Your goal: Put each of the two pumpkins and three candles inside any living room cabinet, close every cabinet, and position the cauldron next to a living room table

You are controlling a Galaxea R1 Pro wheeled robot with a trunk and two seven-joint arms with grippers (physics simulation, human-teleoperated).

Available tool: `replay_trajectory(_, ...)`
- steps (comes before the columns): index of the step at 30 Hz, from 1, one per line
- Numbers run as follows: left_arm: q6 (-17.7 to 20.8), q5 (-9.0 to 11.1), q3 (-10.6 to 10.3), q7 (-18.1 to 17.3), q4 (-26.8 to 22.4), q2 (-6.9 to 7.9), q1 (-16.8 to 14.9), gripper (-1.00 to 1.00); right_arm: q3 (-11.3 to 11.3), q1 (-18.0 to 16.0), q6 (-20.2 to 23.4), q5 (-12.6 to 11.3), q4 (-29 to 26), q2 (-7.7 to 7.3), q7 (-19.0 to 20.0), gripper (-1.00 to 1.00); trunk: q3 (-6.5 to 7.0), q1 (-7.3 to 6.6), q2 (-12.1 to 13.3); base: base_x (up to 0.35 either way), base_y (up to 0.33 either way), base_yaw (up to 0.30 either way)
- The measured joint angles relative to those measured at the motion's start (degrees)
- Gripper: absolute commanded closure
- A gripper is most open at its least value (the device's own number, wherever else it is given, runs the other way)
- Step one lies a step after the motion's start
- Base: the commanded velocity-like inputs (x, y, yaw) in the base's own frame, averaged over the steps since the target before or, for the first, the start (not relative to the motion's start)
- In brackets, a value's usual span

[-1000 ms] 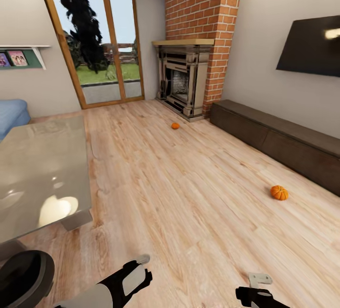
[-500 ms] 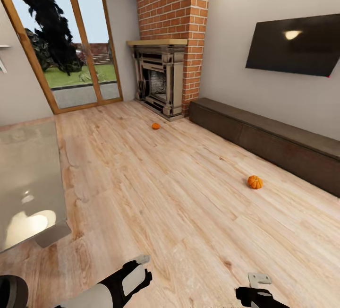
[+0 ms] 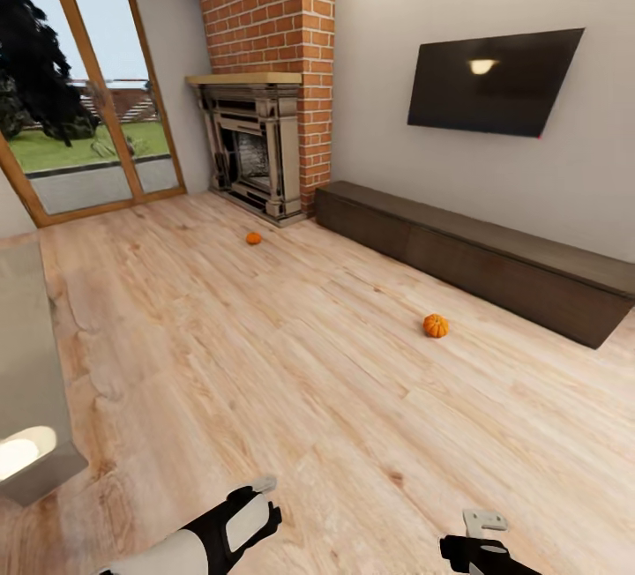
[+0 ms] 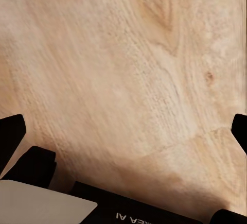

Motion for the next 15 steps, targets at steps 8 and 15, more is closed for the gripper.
replay_trajectory(8, 0.00, 0.00, 0.00, 0.00, 0.00, 0.00, 0.00, -1.00, 0.00, 0.00, -0.02, 0.00, -0.02, 0.00, 0.00, -1.00, 0.00, 0.00, 0.00, 0.000, 0.000, -0.294)
replay_trajectory(15, 0.00, 0.00, 0.00, 0.00, 0.00, 0.00, 0.00, -1.00, 0.00, 0.00, -0.01, 0.00, -0.01, 0.00, 0.00, -1.00, 0.00, 0.00, 0.00, 0.000, 0.000, -0.294)
